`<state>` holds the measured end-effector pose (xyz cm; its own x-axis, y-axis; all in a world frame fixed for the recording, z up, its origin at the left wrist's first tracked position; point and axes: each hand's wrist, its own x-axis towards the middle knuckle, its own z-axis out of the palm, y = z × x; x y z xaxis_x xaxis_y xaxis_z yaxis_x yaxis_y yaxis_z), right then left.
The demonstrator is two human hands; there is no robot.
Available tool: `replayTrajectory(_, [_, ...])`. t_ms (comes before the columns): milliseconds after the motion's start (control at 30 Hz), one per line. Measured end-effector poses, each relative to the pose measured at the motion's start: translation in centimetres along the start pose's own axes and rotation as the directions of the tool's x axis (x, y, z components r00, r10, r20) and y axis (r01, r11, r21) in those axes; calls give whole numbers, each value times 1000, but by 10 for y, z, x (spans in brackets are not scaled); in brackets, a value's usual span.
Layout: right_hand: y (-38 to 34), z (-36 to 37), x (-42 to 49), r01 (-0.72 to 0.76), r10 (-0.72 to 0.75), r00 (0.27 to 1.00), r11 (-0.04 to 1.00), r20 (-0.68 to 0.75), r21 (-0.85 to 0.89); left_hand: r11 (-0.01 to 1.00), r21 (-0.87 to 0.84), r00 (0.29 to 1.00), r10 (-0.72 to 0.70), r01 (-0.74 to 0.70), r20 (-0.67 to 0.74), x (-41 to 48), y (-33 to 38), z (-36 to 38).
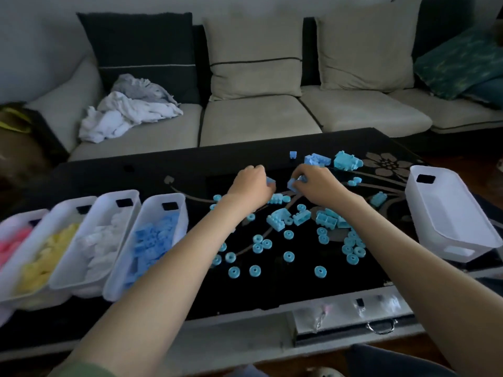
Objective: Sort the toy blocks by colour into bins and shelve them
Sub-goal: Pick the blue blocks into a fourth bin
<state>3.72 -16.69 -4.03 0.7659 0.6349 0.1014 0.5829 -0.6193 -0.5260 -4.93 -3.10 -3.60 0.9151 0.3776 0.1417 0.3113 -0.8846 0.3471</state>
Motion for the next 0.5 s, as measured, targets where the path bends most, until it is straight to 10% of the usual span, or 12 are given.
replayTrajectory(300, [-154, 94, -40, 358, -381, 905, 922, 189, 144, 925, 189, 944, -325, 330, -61, -142, -130, -70])
replayTrajectory(500, [-187, 128, -62, 395, -431, 845, 902, 316, 173, 917, 27, 914, -399, 398, 79, -173, -156, -69])
